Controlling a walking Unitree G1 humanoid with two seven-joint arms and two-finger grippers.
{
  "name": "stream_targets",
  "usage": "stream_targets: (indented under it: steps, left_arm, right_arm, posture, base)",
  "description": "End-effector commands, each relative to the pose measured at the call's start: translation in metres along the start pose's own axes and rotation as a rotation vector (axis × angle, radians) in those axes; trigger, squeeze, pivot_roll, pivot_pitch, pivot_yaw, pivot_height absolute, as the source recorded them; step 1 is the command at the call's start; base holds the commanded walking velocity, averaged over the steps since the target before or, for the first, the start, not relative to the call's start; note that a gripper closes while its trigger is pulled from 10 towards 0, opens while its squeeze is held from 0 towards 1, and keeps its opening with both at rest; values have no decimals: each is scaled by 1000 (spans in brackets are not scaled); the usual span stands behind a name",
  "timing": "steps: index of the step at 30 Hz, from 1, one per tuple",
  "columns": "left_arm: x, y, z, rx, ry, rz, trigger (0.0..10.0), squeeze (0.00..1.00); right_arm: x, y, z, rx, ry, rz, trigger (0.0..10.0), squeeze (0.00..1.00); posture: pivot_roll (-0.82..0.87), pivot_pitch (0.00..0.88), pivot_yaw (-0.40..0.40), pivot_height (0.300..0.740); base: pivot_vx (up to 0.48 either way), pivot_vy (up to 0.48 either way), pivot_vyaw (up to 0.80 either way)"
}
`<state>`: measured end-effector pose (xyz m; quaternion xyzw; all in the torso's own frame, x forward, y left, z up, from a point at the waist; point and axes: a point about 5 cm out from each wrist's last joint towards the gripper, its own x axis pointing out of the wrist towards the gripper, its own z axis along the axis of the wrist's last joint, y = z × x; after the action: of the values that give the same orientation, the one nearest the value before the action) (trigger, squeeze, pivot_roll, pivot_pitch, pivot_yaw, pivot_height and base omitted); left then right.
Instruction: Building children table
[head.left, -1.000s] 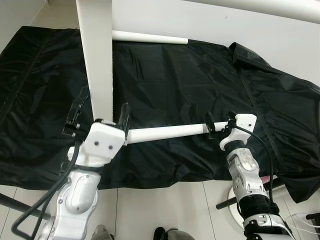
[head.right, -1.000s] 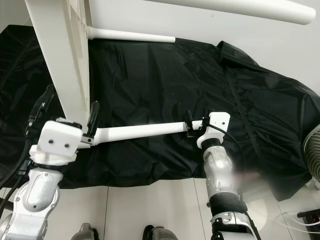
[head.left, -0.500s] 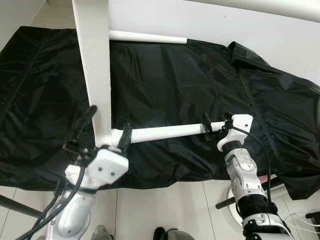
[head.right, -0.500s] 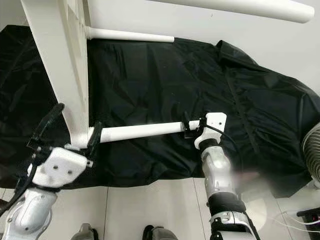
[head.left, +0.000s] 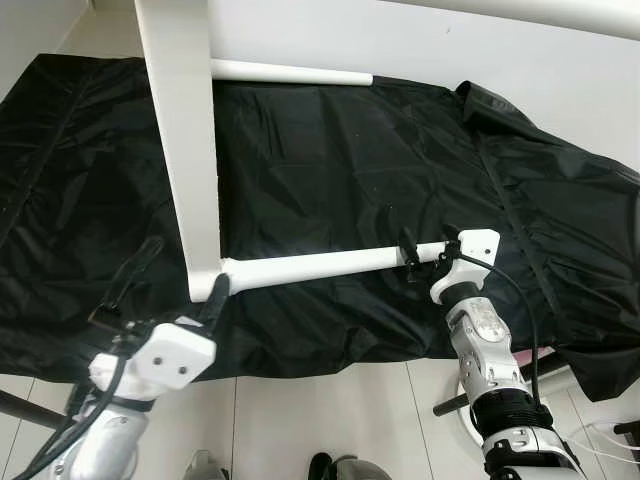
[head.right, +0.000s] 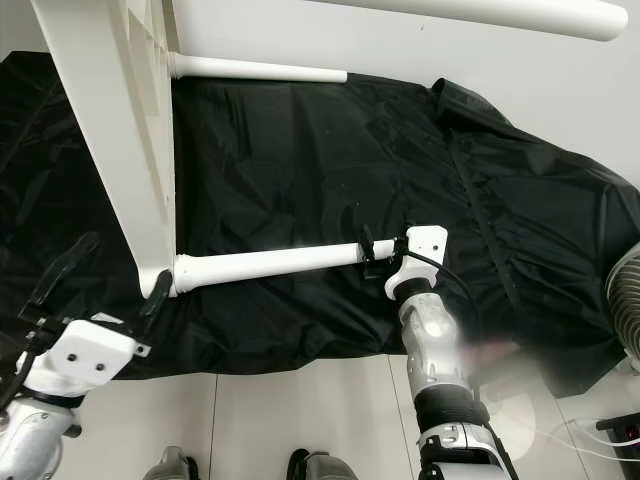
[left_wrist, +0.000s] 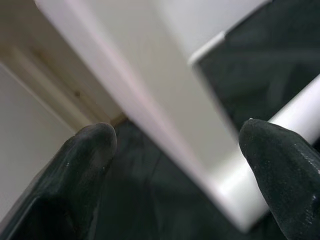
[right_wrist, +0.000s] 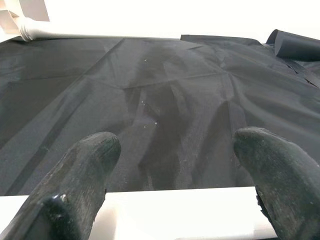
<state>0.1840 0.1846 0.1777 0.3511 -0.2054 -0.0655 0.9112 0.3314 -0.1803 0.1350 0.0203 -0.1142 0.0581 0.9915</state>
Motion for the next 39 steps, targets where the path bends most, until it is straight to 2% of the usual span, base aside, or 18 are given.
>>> stream_targets:
  steps: [1,4,5,6,13,18,19,24,27,28,29,30,31,32,34,35,37,39]
  left_arm:
    - [-4,4,-11,-21,28,15,10000,0]
    - [-4,7,-14,-26,40,24,10000,0]
    - [-6,9,-21,-24,55,24,10000,0]
    - [-10,14,-37,23,95,11,10000,0]
    - [-5,31,-62,38,169,72,10000,0]
    - [23,48,-76,-38,212,190,10000,0]
    - [23,48,-76,-38,212,190,10000,0]
    - [53,62,-84,-34,250,270,10000,0]
    - [56,63,-84,-21,252,282,10000,0]
    - [64,68,-88,-19,293,327,10000,0]
    - [64,68,-88,-19,293,327,10000,0]
    - [73,72,-92,-60,330,359,10000,0]
    - [73,72,-92,-60,330,359,10000,0]
    - [82,77,-94,-97,355,396,10000,0]
    - [82,77,-94,-97,355,396,10000,0]
    - [92,80,-95,-121,370,409,10000,0]
    - [101,82,-96,-131,381,416,10000,0]
    - [110,83,-102,-114,411,434,10000,0]
  right_arm:
    - [-5,-5,-6,-1,19,-17,10000,0]
    - [-5,-5,-6,-1,18,-17,10000,0]
    - [-5,-4,-6,1,17,-17,10000,0]
    - [-4,-3,-5,1,14,-15,10000,0]
    - [-2,-2,-4,-1,7,-7,10000,0]
    - [1,4,-1,-36,6,77,10000,0]
    - [1,4,-1,-36,6,77,10000,0]
    - [8,11,5,-79,24,189,10000,0]
    - [9,12,5,-82,29,198,10000,0]
    - [11,16,4,-100,46,226,10000,0]
    - [11,16,4,-100,46,226,10000,0]
    - [15,22,2,-110,75,261,10000,0]
    - [15,22,2,-110,75,261,10000,0]
    - [17,29,0,-105,106,301,10000,0]
    - [17,29,0,-105,106,301,10000,0]
    - [20,36,-2,-91,137,338,10000,0]
    - [24,43,-3,-58,164,363,10000,0]
    - [31,54,-4,-15,197,395,10000,0]
  posture:
    - [105,151,-85,740]
    - [105,151,-85,740]
    - [105,149,-83,740]
    - [103,145,-79,740]
    - [106,139,-74,740]
    - [100,138,-74,740]
    - [100,138,-74,740]
    - [88,142,-74,740]
    - [79,140,-73,740]
    - [71,140,-71,740]
    - [71,140,-71,740]
    - [61,140,-72,740]
    - [61,140,-72,740]
    - [60,139,-74,740]
    - [60,139,-74,740]
    - [60,139,-79,740]
    - [58,135,-85,740]
    - [57,133,-91,740]
  base:
    - [0,0,0]
    - [0,0,0]
    - [0,0,0]
    - [0,0,0]
    - [0,0,0]
    - [0,0,0]
    - [0,0,0]
    - [0,0,0]
    - [0,0,0]
    - [0,0,0]
    - [0,0,0]
    - [0,0,0]
    - [0,0,0]
    - [0,0,0]
    - [0,0,0]
    - [0,0,0]
    - [0,0,0]
    - [0,0,0]
